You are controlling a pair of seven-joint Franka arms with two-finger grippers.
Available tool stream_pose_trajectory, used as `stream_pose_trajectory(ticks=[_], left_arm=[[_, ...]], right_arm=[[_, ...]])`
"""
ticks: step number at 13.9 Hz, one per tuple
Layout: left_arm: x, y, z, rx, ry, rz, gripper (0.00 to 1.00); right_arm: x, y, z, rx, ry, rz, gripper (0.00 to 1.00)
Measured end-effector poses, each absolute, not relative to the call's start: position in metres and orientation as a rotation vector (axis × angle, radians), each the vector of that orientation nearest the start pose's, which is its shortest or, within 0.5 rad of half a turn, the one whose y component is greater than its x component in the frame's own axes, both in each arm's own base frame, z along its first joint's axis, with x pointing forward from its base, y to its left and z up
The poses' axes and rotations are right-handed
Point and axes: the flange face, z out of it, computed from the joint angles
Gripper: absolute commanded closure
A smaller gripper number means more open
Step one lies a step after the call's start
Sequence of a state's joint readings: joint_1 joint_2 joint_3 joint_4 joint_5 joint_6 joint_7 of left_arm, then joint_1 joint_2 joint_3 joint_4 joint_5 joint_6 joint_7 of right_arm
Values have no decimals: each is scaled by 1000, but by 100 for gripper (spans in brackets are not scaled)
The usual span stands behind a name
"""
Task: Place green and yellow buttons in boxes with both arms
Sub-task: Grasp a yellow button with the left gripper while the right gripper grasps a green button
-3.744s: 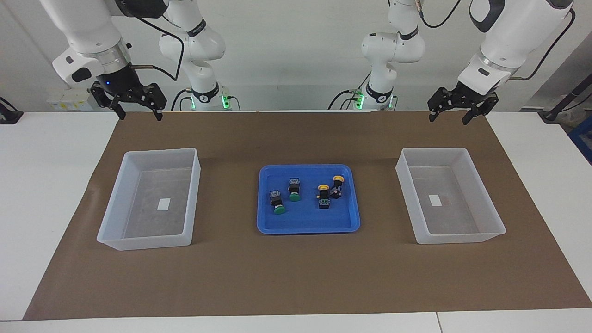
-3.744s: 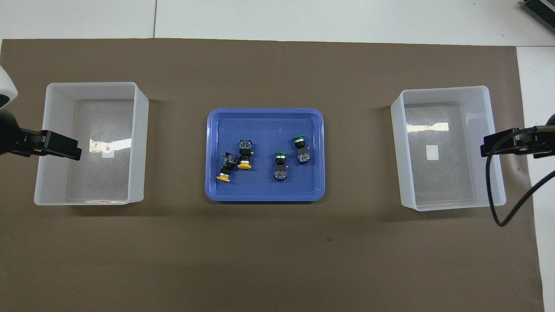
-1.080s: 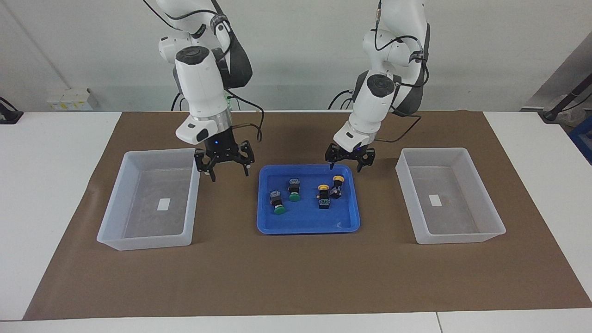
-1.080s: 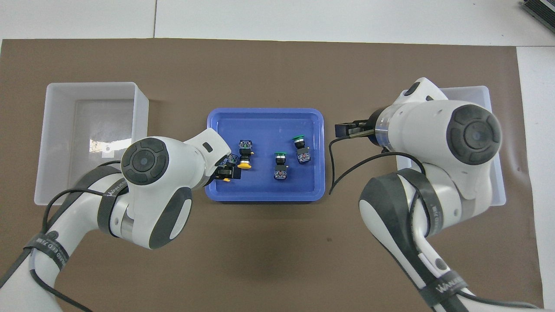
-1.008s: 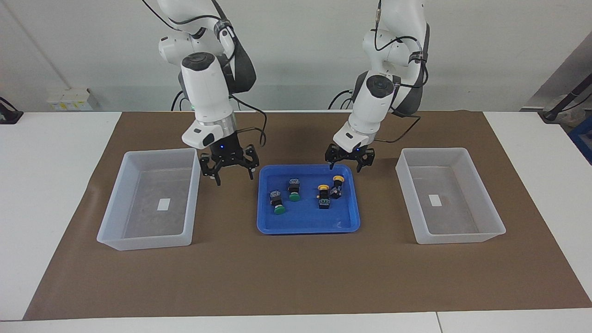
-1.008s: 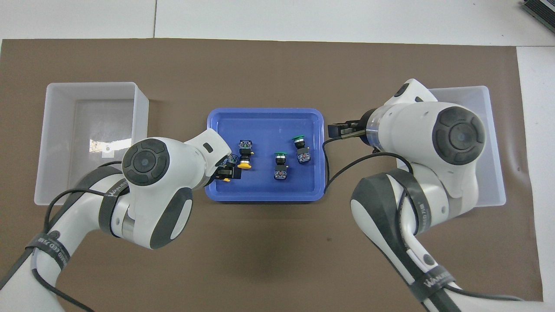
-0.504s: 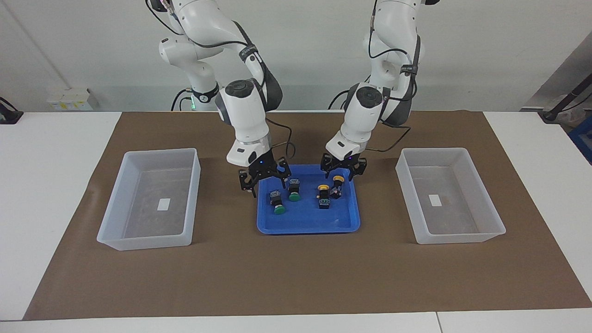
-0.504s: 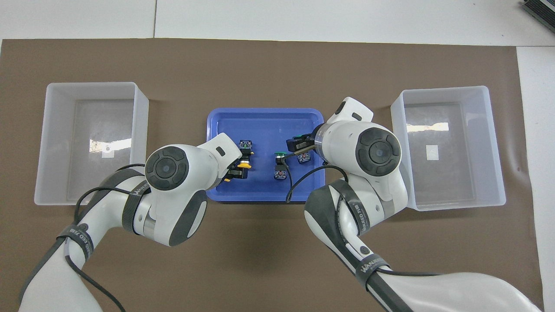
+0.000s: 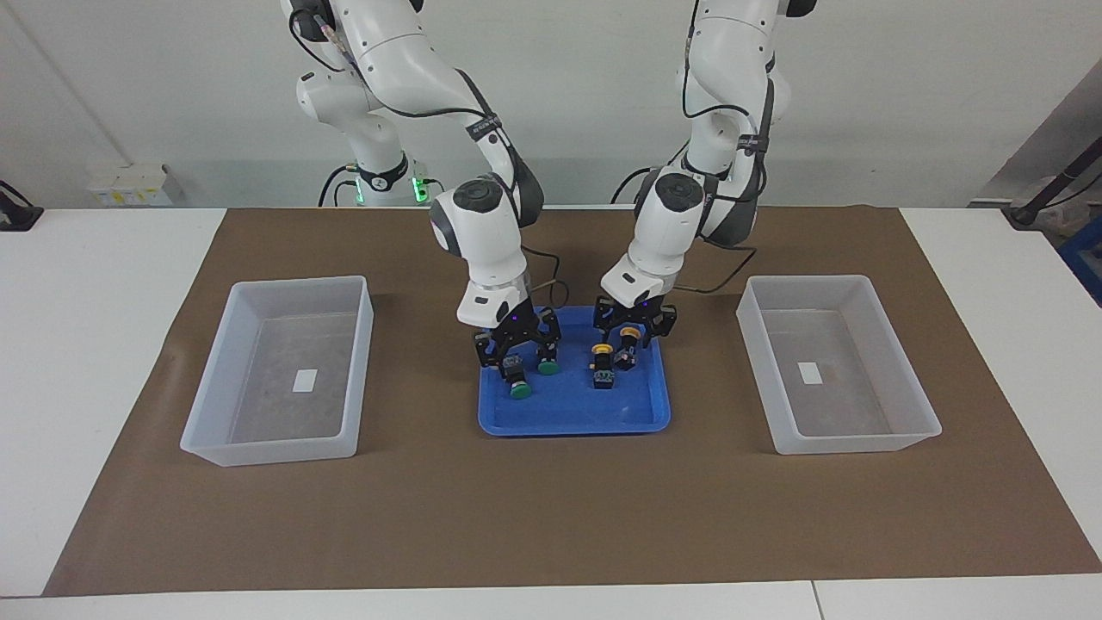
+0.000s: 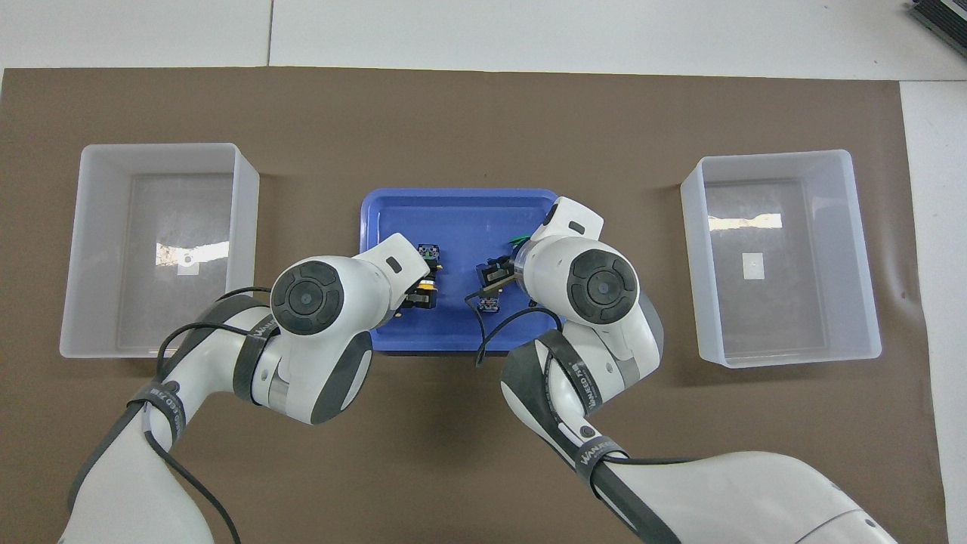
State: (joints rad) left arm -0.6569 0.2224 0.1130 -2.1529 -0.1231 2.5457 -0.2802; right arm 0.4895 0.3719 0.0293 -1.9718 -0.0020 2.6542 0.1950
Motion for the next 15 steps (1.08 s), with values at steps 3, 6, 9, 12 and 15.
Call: stream_pose_trajectory(ticks=[3,6,9,12,15], left_arm=[[495,-305,303,-3233,293,-216,51],[496,-305,302,-3233,293,-215,93],[497,-304,303,-3233,292,-219,100],[502,-305,311,-3233,288,-210,100],[517,-305,342,-3233,274,-165,100]], right_arm=[[556,314,310,-2960,-443,-432,16],[559,309,317,-2961,-424,-448,17],[559,308,318,-2961,-421,-450,25],[557,307,314,-2965,-422,-439,28],[554,305,308,-2973,-421,-421,30]])
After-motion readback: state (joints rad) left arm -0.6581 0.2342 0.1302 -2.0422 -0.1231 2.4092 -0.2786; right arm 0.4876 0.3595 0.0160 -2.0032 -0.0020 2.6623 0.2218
